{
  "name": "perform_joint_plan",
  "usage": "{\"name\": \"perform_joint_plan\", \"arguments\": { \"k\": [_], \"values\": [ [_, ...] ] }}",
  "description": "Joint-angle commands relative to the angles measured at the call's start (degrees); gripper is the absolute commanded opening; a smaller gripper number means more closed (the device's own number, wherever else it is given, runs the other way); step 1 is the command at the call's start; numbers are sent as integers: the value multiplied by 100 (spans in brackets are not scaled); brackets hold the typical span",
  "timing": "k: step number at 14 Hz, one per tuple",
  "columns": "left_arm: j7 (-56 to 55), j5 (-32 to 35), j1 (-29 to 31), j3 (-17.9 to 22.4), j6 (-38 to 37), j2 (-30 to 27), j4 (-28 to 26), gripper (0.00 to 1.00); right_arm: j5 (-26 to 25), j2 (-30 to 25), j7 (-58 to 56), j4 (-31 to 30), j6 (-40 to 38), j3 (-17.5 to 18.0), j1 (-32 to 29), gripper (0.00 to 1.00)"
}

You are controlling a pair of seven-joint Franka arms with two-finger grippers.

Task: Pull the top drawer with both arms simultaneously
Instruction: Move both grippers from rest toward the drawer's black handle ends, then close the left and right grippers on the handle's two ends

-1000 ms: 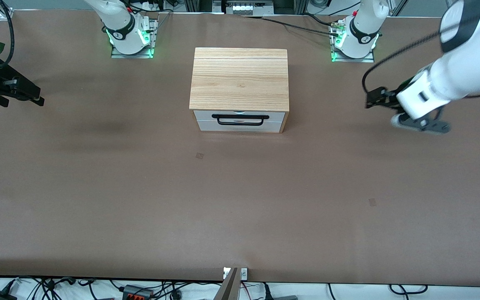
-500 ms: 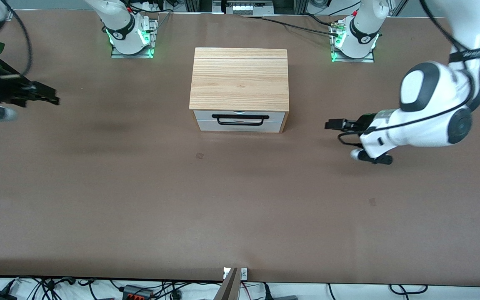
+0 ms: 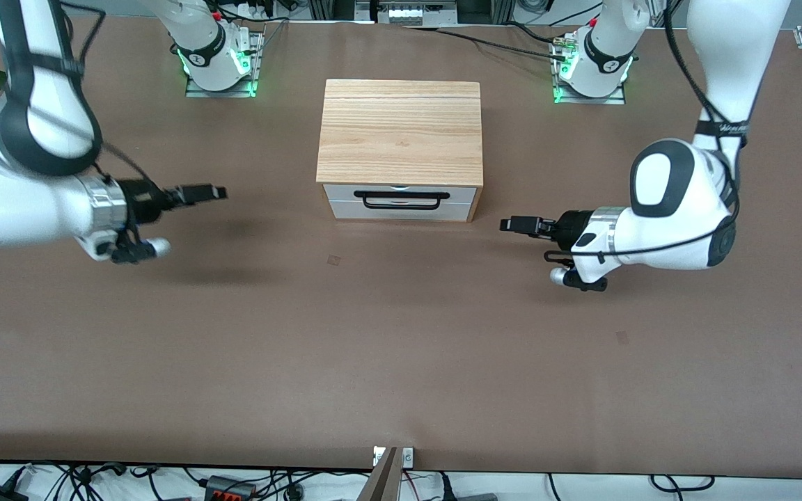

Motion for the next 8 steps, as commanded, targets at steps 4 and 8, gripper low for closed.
{"name": "perform_joint_plan", "arguments": {
  "k": [4,8],
  "values": [
    [923,-1413,-229,-12,122,713,102,100,2192,747,-1370,-142,477,37,534,100],
    [1531,-1722,-265,-46,150,855,-20,100,3425,1117,-2198,-424,1196,37,991,100]
  ]
}}
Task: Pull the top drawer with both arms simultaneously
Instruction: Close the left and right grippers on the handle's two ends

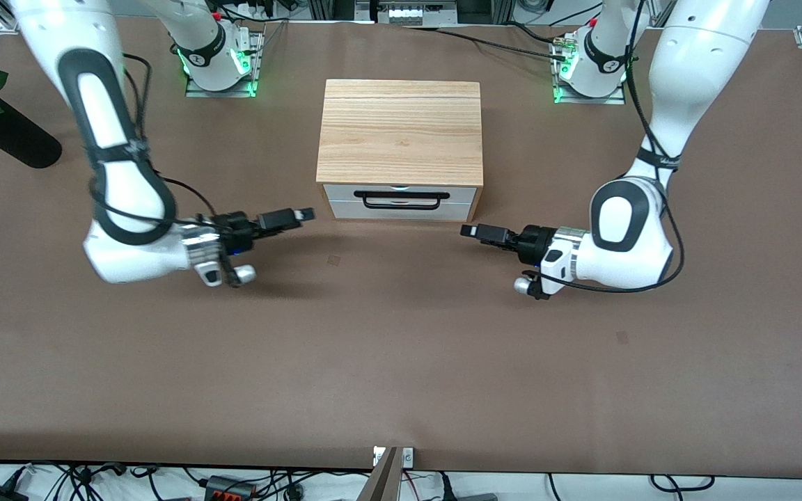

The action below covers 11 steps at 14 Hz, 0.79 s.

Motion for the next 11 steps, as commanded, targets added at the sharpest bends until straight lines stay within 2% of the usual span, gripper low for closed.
{"name": "perform_joint_plan", "arguments": {
  "k": [1,3,5,6,8,10,11],
  "values": [
    [336,-180,37,-27,-34,24,-56,100,572,28,-663,-244,514,-10,314,100],
    [529,-363,125,-202,-61,24,-214,100,1203,63,-1199,-480,874,-10,570,100],
    [924,-960,91,-220,-79,33,-529,100,1985,124,-1892,-744,902,-10,694,100],
    [1048,-971,47,-220,-79,33,-548,100,2233,159,-2236,-850,859,-10,738,100],
    [1075,-1006,11,-281,-79,33,-609,100,2472,212,-2712,-1043,832,7,756,100],
    [1110,-1068,37,-387,-70,42,-689,100,2490,195,-2854,-1149,814,95,738,99],
    [1215,-1120,29,-431,-70,42,-733,100,2516,186,-2924,-1184,719,104,747,86]
  ]
}}
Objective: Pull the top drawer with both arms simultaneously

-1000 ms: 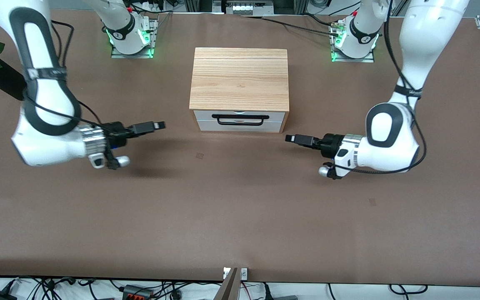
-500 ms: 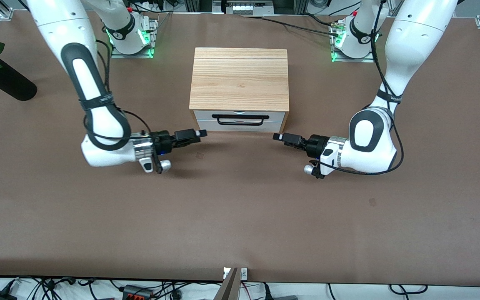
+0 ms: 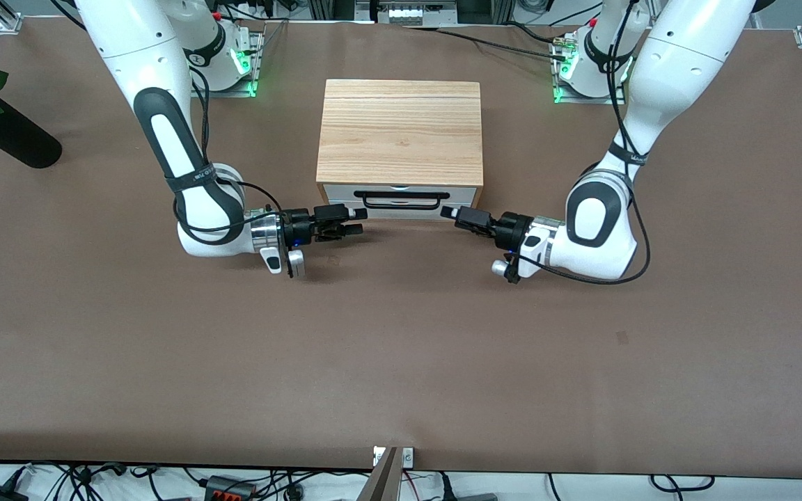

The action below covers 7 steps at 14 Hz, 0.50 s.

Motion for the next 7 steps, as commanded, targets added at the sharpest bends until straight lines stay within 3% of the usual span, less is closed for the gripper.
{"name": "perform_joint_plan", "arguments": {
  "k": [1,3,7],
  "values": [
    [437,-386,20,-161,-8,-52,-249,98,164,-87,-271,-209,-237,66,-37,79],
    [762,-563,2,-206,0,44,-329,97,164,-87,-472,-367,-353,75,-37,72],
    [1071,-581,-15,-232,18,221,-329,82,164,-69,-596,-473,-529,75,-11,62]
  ]
}}
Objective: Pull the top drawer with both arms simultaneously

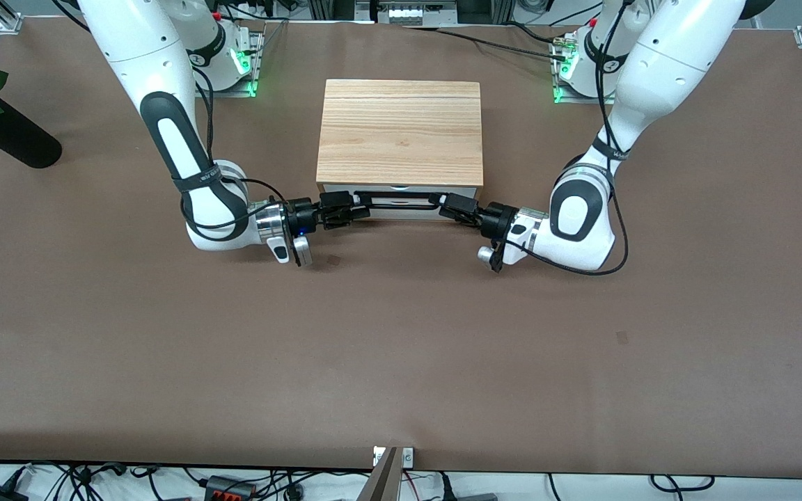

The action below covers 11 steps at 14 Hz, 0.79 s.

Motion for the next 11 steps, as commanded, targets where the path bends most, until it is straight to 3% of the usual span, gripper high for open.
{"name": "perform_joint_plan", "arguments": {
  "k": [1,3,4,7,11],
  "values": [
    [228,-154,-16,-40,20,37,-28,75,147,-68,-191,-150,-65,48,-11,56],
    [237,-154,-16,-40,20,37,-28,60,147,-68,-208,-167,-65,48,-11,48],
    [228,-154,-25,-40,20,37,-28,55,147,-68,-217,-167,-65,48,-2,41],
    [237,-154,-16,-58,-6,28,-80,45,147,-68,-226,-167,-73,48,-2,35],
    [220,-250,19,-128,-6,37,-124,29,147,-68,-419,-176,-82,48,-11,17]
  ]
}}
